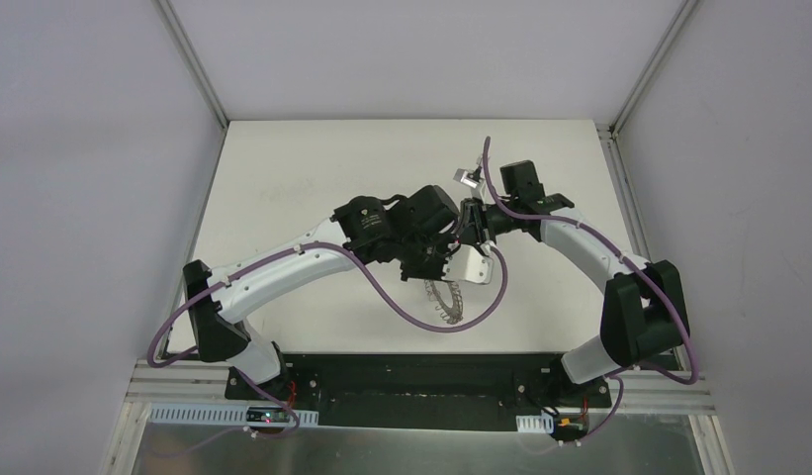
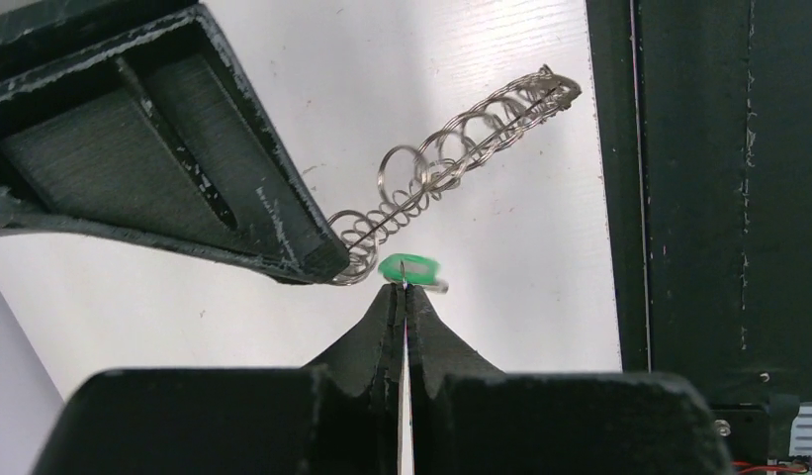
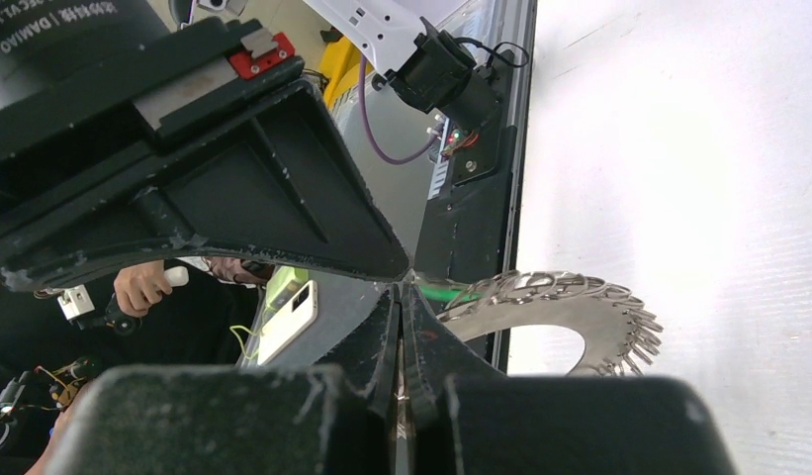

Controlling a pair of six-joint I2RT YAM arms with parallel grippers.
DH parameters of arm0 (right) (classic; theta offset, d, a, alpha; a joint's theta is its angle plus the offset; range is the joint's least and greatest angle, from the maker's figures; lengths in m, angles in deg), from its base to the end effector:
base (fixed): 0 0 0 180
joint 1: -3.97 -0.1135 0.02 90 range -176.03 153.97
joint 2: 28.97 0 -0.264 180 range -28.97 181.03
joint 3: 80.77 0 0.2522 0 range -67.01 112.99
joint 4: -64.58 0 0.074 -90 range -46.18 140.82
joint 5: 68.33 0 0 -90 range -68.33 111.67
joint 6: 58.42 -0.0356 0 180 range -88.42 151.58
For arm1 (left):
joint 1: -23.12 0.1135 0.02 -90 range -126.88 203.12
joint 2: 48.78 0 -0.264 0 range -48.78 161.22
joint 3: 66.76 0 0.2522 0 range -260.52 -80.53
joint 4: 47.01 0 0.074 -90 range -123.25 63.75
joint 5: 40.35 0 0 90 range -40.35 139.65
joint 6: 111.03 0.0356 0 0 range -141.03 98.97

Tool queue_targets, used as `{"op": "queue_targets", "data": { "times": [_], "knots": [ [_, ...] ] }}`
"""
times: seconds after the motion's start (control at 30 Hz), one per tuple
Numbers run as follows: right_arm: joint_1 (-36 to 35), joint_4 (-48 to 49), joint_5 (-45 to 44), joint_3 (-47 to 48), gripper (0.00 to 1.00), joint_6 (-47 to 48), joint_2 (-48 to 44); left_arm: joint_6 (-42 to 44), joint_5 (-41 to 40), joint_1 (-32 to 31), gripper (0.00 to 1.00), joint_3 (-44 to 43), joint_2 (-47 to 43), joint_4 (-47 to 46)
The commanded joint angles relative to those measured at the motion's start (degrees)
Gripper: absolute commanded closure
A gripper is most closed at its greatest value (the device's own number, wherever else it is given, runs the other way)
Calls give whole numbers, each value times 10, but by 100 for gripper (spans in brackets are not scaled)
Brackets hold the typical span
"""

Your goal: Put the keys on the keyring

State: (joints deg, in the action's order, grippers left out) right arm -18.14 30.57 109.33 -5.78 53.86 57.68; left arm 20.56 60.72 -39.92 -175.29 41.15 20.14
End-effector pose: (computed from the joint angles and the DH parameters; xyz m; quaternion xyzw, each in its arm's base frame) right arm 0.2685 0.1475 0.2721 -0.4943 0.5199 0.6409 0.2731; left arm 0.1439 -0.2980 0.3763 0.7576 0.5421 -0.1542 0.3293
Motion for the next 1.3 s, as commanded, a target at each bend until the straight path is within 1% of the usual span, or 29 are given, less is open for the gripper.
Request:
{"op": "queue_targets", "data": {
  "times": [0.0, 0.07, 0.1, 0.4, 0.73, 0.83, 0.93, 1.13, 1.27],
  "knots": [
    [4, 120, 8, -12, 100, -96, -25, 4, 3, -11, 100, -6, 8, 9],
    [5, 180, 1, -31, 100, -147, -33, 4, 2, -12, 100, -7, 9, 9],
    [5, 192, -1, -36, 100, -155, -37, 4, 2, -12, 100, -7, 9, 10],
    [8, 193, 13, -37, 100, -159, -40, 8, -17, -10, 100, 2, -1, 9],
    [9, 192, 28, -37, 100, -157, -45, -13, 25, 30, 100, 10, -17, 2],
    [9, 160, 42, -35, 100, -117, -47, -32, 44, 46, 100, 10, -20, -4],
    [10, 133, 45, -36, 100, -81, -52, -64, 82, 71, 100, 10, -23, -11],
    [18, 129, 30, -47, 100, -59, -72, -139, 160, 116, 100, 30, -34, -40],
    [20, 129, 23, -49, 100, -57, -78, -193, 220, 131, 100, 52, -39, -77]
  ]
}}
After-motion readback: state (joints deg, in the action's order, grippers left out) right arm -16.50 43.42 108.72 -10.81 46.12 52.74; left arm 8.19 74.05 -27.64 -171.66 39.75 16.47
